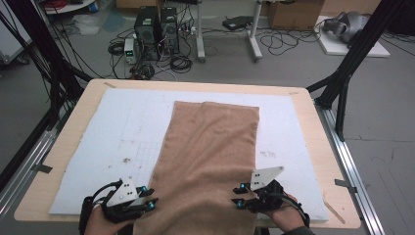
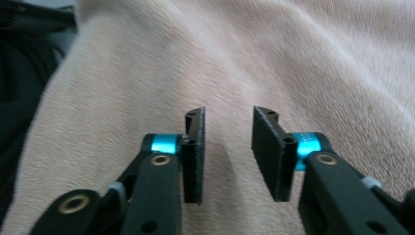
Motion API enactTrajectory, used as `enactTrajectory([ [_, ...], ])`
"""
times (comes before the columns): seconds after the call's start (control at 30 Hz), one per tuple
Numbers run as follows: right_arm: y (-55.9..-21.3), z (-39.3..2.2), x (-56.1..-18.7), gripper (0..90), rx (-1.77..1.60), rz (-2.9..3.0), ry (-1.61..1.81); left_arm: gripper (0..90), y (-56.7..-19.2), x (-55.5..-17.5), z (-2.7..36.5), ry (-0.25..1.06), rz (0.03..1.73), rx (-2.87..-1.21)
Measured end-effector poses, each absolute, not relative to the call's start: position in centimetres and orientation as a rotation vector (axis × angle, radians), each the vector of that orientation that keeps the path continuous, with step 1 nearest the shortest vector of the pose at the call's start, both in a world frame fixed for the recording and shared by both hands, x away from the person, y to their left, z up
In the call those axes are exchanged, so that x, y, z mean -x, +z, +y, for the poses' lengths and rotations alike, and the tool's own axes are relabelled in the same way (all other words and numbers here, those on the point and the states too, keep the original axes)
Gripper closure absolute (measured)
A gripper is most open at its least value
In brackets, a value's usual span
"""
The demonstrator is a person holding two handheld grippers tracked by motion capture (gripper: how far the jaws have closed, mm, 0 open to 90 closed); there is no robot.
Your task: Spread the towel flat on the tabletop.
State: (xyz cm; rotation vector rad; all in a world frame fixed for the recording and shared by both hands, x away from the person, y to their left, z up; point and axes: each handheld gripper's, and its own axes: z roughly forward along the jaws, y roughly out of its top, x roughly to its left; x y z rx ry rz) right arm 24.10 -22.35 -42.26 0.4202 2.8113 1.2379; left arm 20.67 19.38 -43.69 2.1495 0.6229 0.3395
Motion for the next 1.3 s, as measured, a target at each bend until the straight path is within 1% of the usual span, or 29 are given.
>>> enactTrajectory([
  [0.07, -43.1, -22.0, -24.4, 65.2, -0.429, 2.844, 1.212, 66.7, -44.3, -21.4, 19.1, 0.323, 0.633, -2.171],
  [0.13, -44.0, -21.5, -24.5, 68.2, -0.42, 2.87, 1.179, 72.1, -44.8, -21.5, 18.8, 0.314, 0.612, -2.174],
  [0.17, -44.2, -21.5, -24.4, 73.9, -0.417, 2.846, 1.203, 77.7, -44.8, -21.4, 18.8, 0.315, 0.603, -2.172],
  [0.2, -44.3, -21.6, -24.5, 78.6, -0.422, 2.85, 1.216, 81.5, -44.8, -21.3, 18.7, 0.322, 0.613, -2.168],
  [0.23, -44.3, -21.7, -24.5, 84.0, -0.429, 2.863, 1.225, 83.4, -44.8, -21.2, 18.7, 0.33, 0.622, -2.163],
  [0.27, -44.3, -21.7, -24.4, 85.7, -0.401, 2.861, 1.228, 84.4, -44.8, -21.1, 18.8, 0.335, 0.623, -2.163],
  [0.4, -43.9, -21.5, -23.7, 86.8, -0.342, 2.901, 1.193, 85.8, -44.7, -20.1, 19.1, 0.372, 0.627, -2.159],
  [0.53, -43.8, -21.8, -22.5, 86.9, -0.31, 2.933, 1.216, 86.0, -44.4, -18.6, 19.5, 0.368, 0.622, -2.153],
  [0.63, -43.4, -21.9, -21.5, 86.6, -0.262, 2.944, 1.255, 85.8, -44.1, -17.3, 19.5, 0.357, 0.608, -2.159],
  [0.67, -43.2, -21.9, -21.3, 85.3, -0.255, 2.941, 1.269, 85.2, -43.9, -17.1, 19.6, 0.349, 0.598, -2.158],
  [0.77, -42.7, -22.3, -21.4, 76.8, -0.272, 2.909, 1.307, 75.4, -43.4, -17.4, 19.9, 0.349, 0.603, -2.129],
  [0.8, -42.6, -22.4, -21.6, 70.7, -0.297, 2.884, 1.287, 72.6, -43.3, -17.9, 19.9, 0.354, 0.613, -2.121],
  [0.87, -42.7, -22.3, -22.1, 68.6, -0.331, 2.881, 1.297, 70.5, -43.2, -19.3, 19.9, 0.355, 0.624, -2.117],
  [0.9, -42.8, -22.0, -22.4, 65.0, -0.328, 2.876, 1.293, 70.1, -43.2, -20.1, 19.9, 0.364, 0.632, -2.118],
  [1.03, -43.6, -20.9, -23.2, 63.3, -0.318, 2.89, 1.267, 65.9, -43.7, -23.2, 19.1, 0.359, 0.66, -2.135],
  [1.07, -43.8, -20.6, -23.4, 63.3, -0.312, 2.901, 1.267, 65.5, -44.0, -23.8, 18.9, 0.33, 0.663, -2.143],
  [1.1, -44.0, -20.5, -23.4, 63.2, -0.315, 2.914, 1.251, 65.6, -44.3, -24.2, 18.6, 0.316, 0.673, -2.167],
  [1.13, -44.2, -20.3, -23.4, 63.7, -0.309, 2.919, 1.242, 67.8, -44.6, -24.3, 18.3, 0.303, 0.683, -2.178],
  [1.17, -44.3, -20.3, -23.3, 66.6, -0.313, 2.909, 1.254, 72.9, -44.7, -24.3, 18.4, 0.305, 0.678, -2.169],
  [1.2, -44.4, -20.3, -23.3, 72.3, -0.305, 2.904, 1.252, 81.5, -44.7, -24.3, 18.4, 0.313, 0.682, -2.168],
  [1.23, -44.3, -20.4, -23.2, 78.2, -0.297, 2.905, 1.241, 84.7, -44.7, -24.1, 18.4, 0.329, 0.679, -2.168],
  [1.27, -44.3, -20.5, -23.1, 82.3, -0.287, 2.908, 1.241, 85.7, -44.7, -23.9, 18.3, 0.343, 0.677, -2.163],
  [1.3, -44.3, -20.5, -23.2, 84.0, -0.279, 2.912, 1.242, 86.2, -44.8, -23.8, 18.4, 0.36, 0.671, -2.166],
])
